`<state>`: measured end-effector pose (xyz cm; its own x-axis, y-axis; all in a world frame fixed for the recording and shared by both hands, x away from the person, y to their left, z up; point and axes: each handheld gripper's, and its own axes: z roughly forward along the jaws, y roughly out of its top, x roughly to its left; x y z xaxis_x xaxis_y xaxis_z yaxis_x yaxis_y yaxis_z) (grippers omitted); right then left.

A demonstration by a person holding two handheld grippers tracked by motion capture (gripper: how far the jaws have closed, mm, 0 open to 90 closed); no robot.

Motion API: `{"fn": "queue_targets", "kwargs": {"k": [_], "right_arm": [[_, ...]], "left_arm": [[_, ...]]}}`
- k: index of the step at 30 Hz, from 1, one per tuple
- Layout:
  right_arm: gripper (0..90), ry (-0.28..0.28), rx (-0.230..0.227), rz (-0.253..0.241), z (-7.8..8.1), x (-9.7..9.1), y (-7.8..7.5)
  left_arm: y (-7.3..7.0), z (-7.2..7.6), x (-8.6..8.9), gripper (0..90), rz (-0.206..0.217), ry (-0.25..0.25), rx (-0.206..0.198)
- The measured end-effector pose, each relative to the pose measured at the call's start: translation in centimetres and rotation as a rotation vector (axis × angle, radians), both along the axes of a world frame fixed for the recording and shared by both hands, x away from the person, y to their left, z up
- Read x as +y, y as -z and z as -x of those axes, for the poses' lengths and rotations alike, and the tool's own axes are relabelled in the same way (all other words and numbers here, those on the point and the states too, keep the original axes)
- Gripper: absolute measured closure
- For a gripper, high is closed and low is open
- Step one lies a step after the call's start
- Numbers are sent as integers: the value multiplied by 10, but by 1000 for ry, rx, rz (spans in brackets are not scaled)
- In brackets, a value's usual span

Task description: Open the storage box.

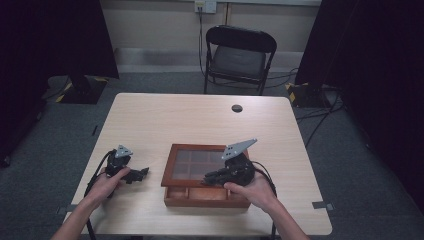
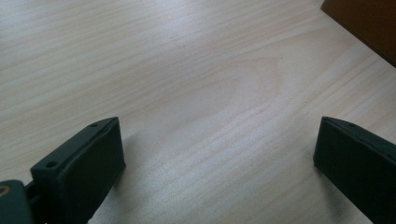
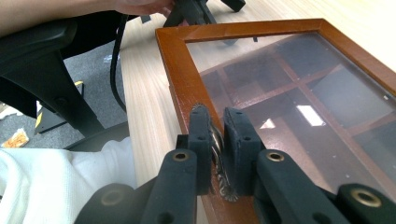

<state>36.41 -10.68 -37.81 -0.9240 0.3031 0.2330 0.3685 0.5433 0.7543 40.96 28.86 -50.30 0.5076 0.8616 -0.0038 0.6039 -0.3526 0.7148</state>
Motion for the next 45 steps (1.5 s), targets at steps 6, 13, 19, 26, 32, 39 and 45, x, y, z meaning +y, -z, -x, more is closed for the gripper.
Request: {"fn": "queue_targets", "kwargs": {"k": [6, 13, 19, 26, 32, 39, 45], "right_arm": [[822, 3, -5, -7, -3, -1, -7], [822, 11, -15, -14, -6, -1, -15], [822, 12, -9, -4, -8, 0, -18], [822, 15, -3, 0, -8, 0, -18], [821, 13, -2, -1, -9, 0, -19], [821, 17, -2, -9, -10, -1, -20], [821, 22, -2, -10, -11, -1, -22]], "left_arm": [[0, 0, 0, 10, 0, 0, 0], [0, 0, 0, 9, 0, 0, 0], [0, 0, 0, 9, 0, 0, 0], [0, 0, 0, 9, 0, 0, 0], [0, 0, 0, 6, 2, -2, -2], [0, 0, 0, 6, -2, -1, -3], [0, 0, 0, 6, 2, 0, -2]]}}
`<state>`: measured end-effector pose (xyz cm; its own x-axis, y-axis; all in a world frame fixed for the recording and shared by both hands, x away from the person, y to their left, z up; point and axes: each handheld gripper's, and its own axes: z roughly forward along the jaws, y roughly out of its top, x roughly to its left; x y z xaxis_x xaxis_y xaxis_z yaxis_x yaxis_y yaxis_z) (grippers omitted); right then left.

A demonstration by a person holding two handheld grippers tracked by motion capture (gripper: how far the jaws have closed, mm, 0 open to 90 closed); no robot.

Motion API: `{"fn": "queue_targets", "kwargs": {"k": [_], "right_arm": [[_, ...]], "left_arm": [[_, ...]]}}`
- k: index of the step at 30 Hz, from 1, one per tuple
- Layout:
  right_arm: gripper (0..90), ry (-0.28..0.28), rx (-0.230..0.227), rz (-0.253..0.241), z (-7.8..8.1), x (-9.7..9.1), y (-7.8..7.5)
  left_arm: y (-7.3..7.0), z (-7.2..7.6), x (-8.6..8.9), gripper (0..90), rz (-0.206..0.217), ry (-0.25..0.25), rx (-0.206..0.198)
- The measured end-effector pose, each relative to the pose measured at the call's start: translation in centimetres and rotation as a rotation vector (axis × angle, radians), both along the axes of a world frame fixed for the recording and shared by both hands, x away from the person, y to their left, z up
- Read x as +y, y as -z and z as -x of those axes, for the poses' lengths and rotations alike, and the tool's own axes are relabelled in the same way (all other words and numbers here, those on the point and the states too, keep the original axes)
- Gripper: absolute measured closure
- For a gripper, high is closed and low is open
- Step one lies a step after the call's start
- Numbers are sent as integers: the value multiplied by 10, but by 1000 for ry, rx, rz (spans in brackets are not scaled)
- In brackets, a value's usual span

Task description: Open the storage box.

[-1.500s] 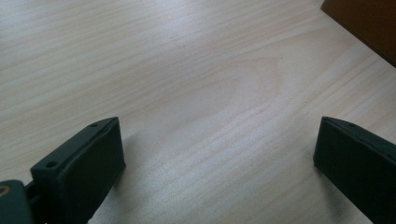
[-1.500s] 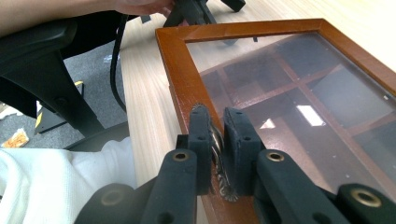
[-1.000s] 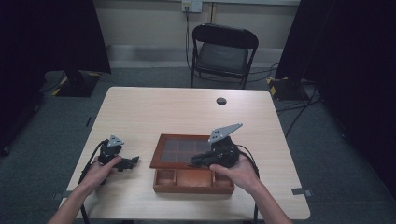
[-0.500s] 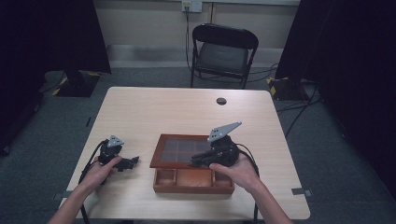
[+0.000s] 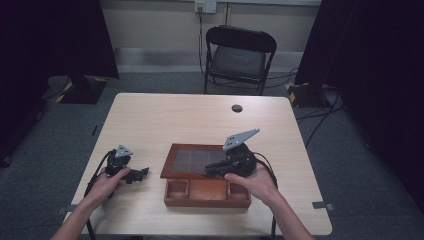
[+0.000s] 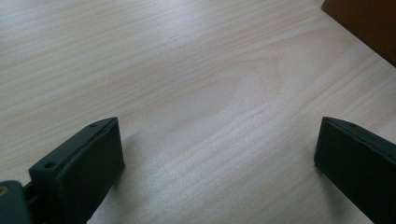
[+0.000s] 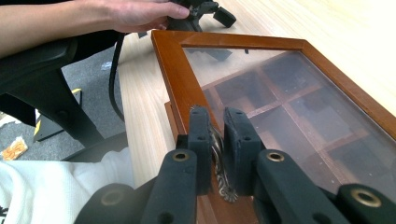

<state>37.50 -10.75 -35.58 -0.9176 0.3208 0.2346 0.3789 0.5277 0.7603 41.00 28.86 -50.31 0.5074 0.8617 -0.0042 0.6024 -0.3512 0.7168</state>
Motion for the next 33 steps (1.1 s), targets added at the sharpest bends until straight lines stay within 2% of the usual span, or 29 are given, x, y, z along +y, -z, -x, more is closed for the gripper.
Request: {"fn": "queue_targets", "kwargs": {"k": [33], "right_arm": [[821, 29, 3, -23, -6, -2, -10]], "left_arm": [[0, 0, 0, 5, -4, 0, 1]]}}
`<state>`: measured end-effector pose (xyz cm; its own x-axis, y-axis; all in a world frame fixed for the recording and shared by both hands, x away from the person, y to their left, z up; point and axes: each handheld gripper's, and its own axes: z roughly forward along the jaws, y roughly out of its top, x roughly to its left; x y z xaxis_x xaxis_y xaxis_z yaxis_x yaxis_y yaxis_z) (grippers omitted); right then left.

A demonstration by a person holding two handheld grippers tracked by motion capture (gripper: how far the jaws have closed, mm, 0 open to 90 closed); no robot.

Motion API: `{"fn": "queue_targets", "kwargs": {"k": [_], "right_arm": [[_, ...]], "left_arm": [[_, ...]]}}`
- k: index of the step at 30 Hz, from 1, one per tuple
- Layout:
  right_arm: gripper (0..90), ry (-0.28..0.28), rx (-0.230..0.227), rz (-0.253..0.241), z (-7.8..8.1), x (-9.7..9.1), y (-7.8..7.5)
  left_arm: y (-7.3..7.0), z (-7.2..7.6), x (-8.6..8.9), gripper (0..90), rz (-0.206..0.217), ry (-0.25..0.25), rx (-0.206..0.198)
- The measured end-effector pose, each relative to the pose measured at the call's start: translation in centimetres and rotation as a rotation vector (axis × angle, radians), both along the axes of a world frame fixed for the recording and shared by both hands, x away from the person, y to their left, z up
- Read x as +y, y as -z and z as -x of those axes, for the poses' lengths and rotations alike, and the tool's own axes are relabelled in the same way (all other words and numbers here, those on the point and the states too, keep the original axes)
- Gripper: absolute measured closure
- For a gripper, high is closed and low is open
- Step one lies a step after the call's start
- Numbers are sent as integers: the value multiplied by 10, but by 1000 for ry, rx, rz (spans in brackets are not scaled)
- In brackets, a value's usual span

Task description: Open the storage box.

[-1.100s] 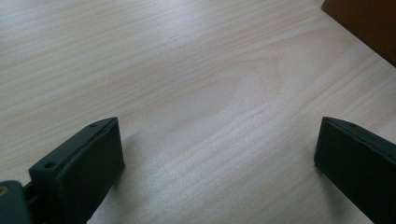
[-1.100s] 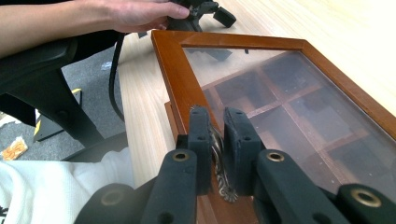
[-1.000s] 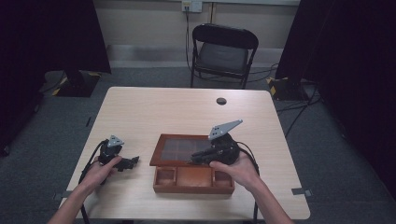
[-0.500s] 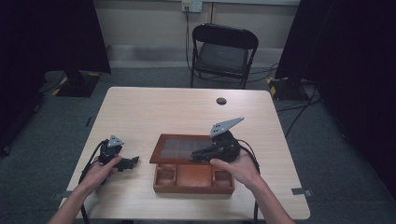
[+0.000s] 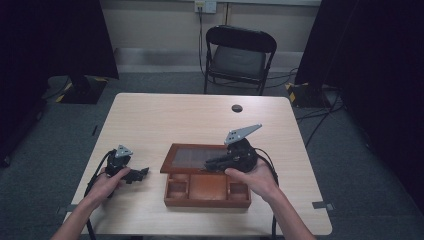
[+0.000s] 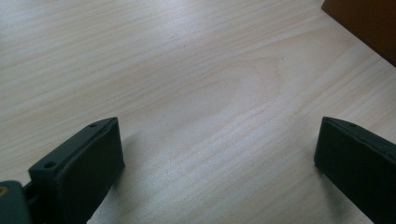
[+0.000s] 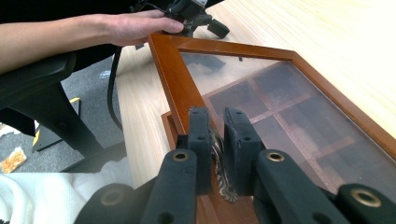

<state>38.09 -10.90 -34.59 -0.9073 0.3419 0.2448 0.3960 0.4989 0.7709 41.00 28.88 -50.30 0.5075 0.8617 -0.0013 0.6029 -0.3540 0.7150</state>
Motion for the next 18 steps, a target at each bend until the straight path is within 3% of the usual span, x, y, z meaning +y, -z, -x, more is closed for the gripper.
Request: {"fn": "queue_targets", "kwargs": {"k": [18], "right_arm": [[821, 13, 5, -10, -4, 0, -6]], "left_arm": [[0, 0, 0, 3, 9, -3, 1]]}}
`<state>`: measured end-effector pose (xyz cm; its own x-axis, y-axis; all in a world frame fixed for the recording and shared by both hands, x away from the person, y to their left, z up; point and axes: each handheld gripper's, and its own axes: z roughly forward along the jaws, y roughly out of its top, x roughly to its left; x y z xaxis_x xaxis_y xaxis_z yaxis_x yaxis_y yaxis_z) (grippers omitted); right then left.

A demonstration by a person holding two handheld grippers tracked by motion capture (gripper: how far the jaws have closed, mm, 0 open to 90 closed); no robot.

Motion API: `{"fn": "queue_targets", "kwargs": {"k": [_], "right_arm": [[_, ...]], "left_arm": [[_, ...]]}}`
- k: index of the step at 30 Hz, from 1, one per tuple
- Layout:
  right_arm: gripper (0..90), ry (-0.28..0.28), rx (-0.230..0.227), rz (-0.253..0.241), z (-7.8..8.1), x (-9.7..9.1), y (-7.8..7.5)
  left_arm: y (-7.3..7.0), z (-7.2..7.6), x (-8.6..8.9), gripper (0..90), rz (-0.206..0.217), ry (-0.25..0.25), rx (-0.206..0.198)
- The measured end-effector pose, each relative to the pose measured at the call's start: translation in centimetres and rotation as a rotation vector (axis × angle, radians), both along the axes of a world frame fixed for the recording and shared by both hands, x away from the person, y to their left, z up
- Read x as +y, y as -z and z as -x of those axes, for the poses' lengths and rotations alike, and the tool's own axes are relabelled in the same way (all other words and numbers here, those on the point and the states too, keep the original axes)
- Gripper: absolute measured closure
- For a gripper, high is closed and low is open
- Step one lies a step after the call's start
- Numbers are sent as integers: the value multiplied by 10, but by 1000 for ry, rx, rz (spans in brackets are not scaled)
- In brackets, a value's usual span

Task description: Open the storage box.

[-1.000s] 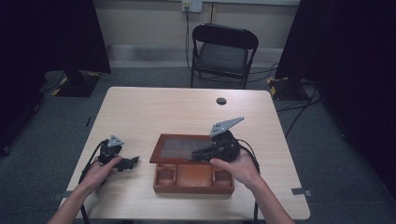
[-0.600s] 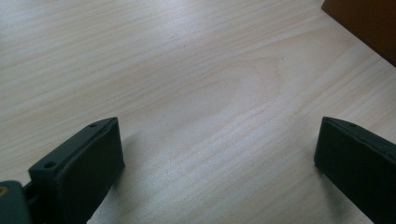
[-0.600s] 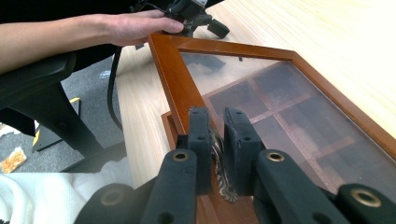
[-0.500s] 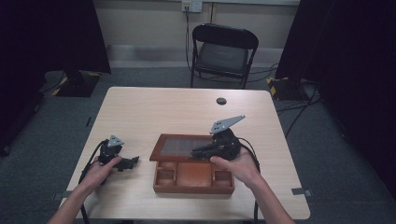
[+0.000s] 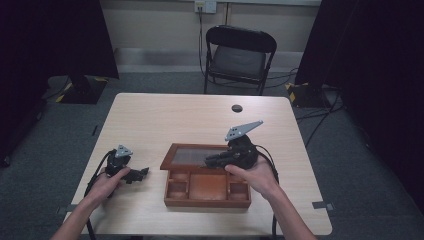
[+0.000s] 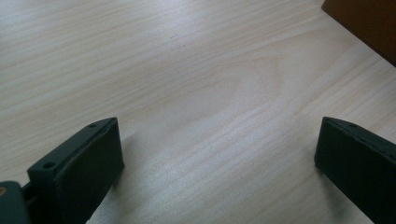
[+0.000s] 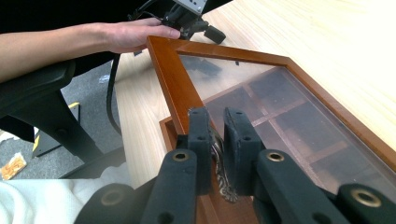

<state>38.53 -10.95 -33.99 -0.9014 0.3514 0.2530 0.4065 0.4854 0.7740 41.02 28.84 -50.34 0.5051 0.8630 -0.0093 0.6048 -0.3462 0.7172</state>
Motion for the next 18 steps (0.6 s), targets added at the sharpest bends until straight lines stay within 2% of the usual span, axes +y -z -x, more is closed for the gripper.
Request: {"fn": "queue_targets", "kwargs": {"k": [18], "right_arm": [[822, 9, 9, -10, -5, -1, -5]], "left_arm": [[-1, 0, 1, 0, -15, 8, 0]]}}
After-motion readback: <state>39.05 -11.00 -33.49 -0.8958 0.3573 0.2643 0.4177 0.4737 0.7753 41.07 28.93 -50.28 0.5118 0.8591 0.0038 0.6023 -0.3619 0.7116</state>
